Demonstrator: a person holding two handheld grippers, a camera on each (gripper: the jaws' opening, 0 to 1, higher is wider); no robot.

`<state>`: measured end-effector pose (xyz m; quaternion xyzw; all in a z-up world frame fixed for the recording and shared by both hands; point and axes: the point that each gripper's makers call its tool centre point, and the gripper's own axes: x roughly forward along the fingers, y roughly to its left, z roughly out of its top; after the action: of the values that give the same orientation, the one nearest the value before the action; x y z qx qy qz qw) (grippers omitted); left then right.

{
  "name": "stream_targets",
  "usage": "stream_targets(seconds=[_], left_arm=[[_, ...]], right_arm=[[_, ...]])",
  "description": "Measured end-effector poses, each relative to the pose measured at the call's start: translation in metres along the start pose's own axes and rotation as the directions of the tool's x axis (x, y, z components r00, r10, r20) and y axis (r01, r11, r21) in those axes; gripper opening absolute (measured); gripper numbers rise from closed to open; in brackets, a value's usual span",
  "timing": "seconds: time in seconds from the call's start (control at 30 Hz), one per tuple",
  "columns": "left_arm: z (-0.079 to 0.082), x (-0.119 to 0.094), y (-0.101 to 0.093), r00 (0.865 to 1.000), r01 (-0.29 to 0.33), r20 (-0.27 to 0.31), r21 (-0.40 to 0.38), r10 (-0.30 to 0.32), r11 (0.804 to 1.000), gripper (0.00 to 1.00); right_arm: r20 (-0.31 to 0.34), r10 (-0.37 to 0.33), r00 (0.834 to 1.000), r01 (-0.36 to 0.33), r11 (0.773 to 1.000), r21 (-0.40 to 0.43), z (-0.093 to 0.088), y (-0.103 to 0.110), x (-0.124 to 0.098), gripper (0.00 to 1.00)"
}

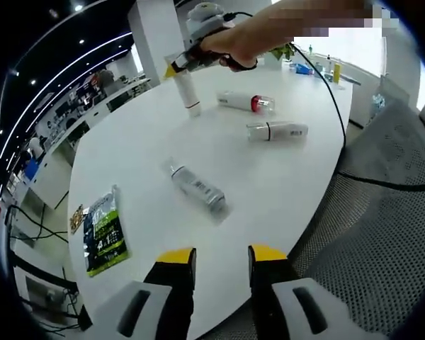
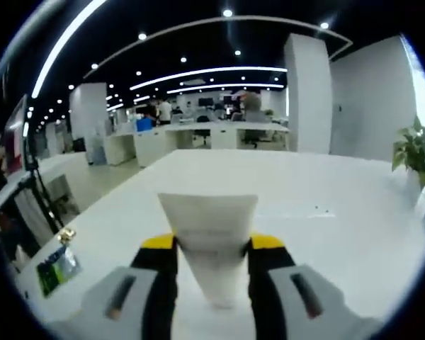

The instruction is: Arrange the skincare products in the storage area until every visible bottle or jar stands upright without overlapping.

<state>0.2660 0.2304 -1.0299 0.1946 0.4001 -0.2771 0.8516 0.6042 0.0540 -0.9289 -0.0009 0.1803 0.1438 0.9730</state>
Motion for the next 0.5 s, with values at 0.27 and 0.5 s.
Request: stream_targets(seconds=[0.27,0.5], left_arm=[[-0.002,0.0,0.0,1.0,-0.001,-0.007,0.004,0.001,1.0,0.29],[-0.002,0.0,-0.001,1.0,0.004,-0.012,0.009,-0.004,1.0,0.29]], right_arm=[[-0.012,0.016,1.0,-0.015,1.0,0.016,-0.002,0.001,-0.003,0.4],[-0.018,0.046,0.999,-0.046,0.999,0.013,-0.007,0.006,-0.021,0.53]])
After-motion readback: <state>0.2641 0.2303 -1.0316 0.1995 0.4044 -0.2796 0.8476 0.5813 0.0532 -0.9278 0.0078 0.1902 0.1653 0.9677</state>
